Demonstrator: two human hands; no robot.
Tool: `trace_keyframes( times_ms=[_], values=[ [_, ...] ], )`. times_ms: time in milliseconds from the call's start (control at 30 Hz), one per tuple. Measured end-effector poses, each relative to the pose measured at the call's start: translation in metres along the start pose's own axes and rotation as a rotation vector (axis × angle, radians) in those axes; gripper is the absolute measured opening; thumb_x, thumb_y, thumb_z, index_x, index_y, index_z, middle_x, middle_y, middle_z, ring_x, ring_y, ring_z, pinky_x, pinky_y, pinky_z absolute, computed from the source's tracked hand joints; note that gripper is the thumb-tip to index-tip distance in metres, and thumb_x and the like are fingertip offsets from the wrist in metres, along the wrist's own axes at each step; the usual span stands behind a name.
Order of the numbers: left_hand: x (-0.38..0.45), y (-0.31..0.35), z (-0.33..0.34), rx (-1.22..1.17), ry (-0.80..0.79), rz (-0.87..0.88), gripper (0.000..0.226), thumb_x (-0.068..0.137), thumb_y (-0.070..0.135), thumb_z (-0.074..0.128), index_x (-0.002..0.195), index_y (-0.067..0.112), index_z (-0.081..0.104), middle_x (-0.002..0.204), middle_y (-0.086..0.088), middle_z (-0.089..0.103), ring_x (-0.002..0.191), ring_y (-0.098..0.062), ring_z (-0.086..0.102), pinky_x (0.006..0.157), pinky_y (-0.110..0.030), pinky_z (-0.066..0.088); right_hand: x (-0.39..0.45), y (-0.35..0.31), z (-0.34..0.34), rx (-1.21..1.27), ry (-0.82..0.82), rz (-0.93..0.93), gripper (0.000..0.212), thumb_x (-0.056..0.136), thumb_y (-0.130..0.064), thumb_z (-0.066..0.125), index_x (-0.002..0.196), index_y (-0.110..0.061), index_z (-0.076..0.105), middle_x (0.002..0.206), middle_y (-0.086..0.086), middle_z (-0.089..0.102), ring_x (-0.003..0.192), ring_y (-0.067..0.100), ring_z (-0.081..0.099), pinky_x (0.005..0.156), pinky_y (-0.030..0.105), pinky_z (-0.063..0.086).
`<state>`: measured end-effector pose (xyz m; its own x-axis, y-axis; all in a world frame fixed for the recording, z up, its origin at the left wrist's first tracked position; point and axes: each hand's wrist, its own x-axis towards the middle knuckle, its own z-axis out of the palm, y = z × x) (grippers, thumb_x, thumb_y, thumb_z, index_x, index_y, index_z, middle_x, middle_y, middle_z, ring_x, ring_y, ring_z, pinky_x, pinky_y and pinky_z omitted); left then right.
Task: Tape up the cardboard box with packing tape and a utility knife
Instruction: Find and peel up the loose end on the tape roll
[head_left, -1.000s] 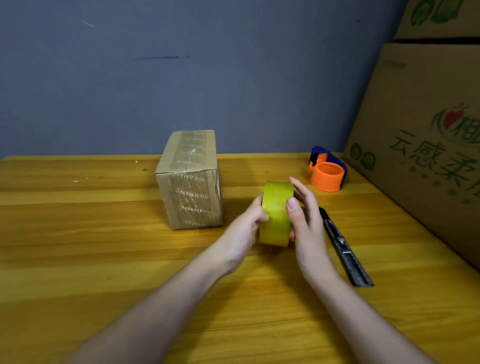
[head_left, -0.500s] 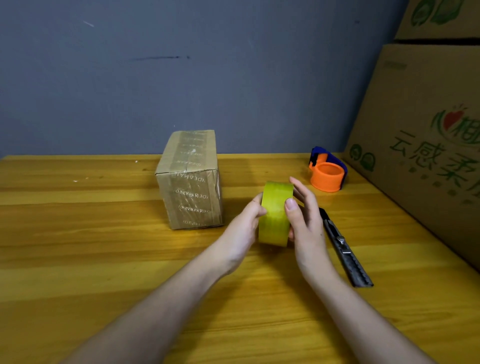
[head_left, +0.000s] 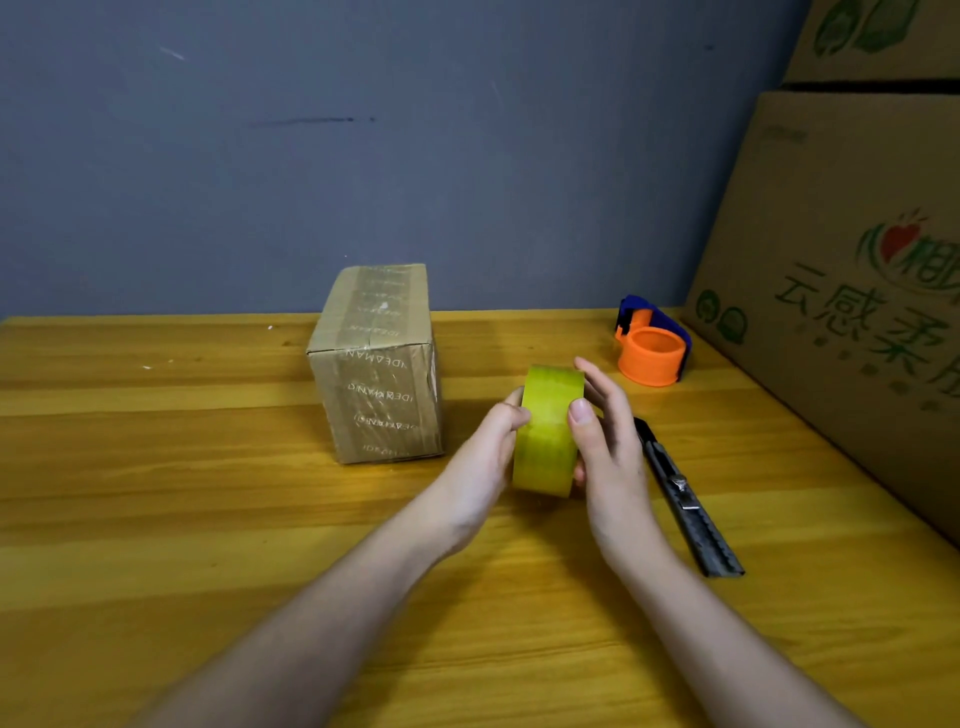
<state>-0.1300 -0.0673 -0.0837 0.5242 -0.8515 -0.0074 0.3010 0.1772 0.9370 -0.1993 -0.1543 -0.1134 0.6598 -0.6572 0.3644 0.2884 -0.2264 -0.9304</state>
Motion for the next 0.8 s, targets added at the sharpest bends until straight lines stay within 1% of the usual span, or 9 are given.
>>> trace_keyframes(
  times_ms=[133,233,267,367,467,567,633,700,800],
  values=[
    [0.007,0.01,0.011,0.007,0.109,-0.024,0.092,0.052,0.011,0.028,0.141,-0.009,0.023,0.138,-0.041,0.033,0.096,-0.032,0.046,0.064,-0.026,0.039,0.0,0.001,-0.001,-0.012,-0.002,-0.019,0.047,0.082,-0.038,0.049,0.129,-0.032,0.047,0.089,-0.041,0.06,0.068,-0.013,0.056,0.05,0.012,0.041],
    [0.012,0.007,0.008,0.049,0.162,-0.065,0.094,0.049,0.008,0.028,0.142,-0.007,0.024,0.137,-0.042,0.034,0.118,-0.052,0.043,0.065,-0.024,0.034,0.0,0.002,-0.001,-0.013,-0.005,-0.03,0.048,0.082,-0.038,0.05,0.13,-0.03,0.047,0.095,-0.035,0.061,0.073,-0.015,0.057,0.051,0.011,0.042],
    [0.011,0.004,0.006,0.061,0.163,-0.064,0.093,0.049,0.008,0.029,0.141,-0.006,0.026,0.131,-0.039,0.042,0.108,-0.052,0.048,0.066,-0.026,0.036,0.0,0.002,-0.001,-0.013,-0.006,-0.034,0.049,0.082,-0.038,0.05,0.13,-0.03,0.048,0.099,-0.031,0.06,0.076,-0.016,0.057,0.053,0.01,0.044],
    [0.005,0.002,0.005,0.036,0.089,0.002,0.087,0.053,0.011,0.033,0.139,-0.003,0.031,0.112,-0.024,0.048,0.075,-0.029,0.051,0.069,-0.032,0.041,0.001,0.002,-0.001,-0.003,-0.013,-0.04,0.05,0.082,-0.038,0.05,0.131,-0.028,0.048,0.097,-0.032,0.062,0.075,-0.015,0.057,0.055,0.01,0.044],
    [0.004,-0.001,-0.001,0.076,-0.004,0.048,0.091,0.043,0.019,0.053,0.131,0.002,0.038,0.104,-0.017,0.055,0.073,-0.022,0.056,0.068,-0.032,0.045,0.002,0.002,-0.002,0.025,0.009,-0.024,0.05,0.082,-0.04,0.049,0.131,-0.028,0.049,0.096,-0.03,0.064,0.072,-0.011,0.057,0.054,0.011,0.044],
    [-0.002,-0.008,-0.01,0.449,-0.044,0.221,0.062,0.058,0.03,0.063,0.117,0.017,0.048,0.097,0.003,0.062,0.082,-0.006,0.059,0.077,-0.024,0.048,0.006,0.002,-0.006,0.044,0.036,-0.017,0.051,0.085,-0.047,0.053,0.131,-0.025,0.048,0.114,-0.014,0.059,0.093,-0.01,0.058,0.072,0.01,0.049],
    [-0.002,-0.017,-0.013,0.683,0.032,0.301,0.057,0.062,0.036,0.066,0.115,0.02,0.049,0.1,0.007,0.062,0.088,-0.007,0.058,0.085,-0.027,0.048,0.008,0.003,-0.006,-0.001,0.021,0.005,0.052,0.087,-0.049,0.054,0.131,-0.023,0.045,0.121,-0.007,0.054,0.098,-0.015,0.054,0.077,0.006,0.045],
    [-0.003,-0.02,-0.011,0.761,0.137,0.349,0.053,0.062,0.043,0.065,0.108,0.023,0.049,0.094,0.009,0.064,0.086,-0.012,0.059,0.084,-0.034,0.05,0.007,0.004,-0.007,-0.171,0.001,-0.021,0.057,0.085,-0.058,0.05,0.133,-0.028,0.042,0.129,-0.005,0.049,0.11,-0.013,0.048,0.088,0.007,0.04],
    [-0.003,-0.02,-0.011,0.875,0.268,0.401,0.052,0.061,0.049,0.058,0.107,0.027,0.048,0.087,0.01,0.064,0.082,-0.016,0.062,0.077,-0.039,0.052,0.008,0.001,-0.014,-0.527,-0.02,-0.318,0.051,0.088,-0.046,0.051,0.136,-0.031,0.042,0.136,-0.01,0.042,0.127,-0.003,0.039,0.103,0.02,0.035]
  ],
)
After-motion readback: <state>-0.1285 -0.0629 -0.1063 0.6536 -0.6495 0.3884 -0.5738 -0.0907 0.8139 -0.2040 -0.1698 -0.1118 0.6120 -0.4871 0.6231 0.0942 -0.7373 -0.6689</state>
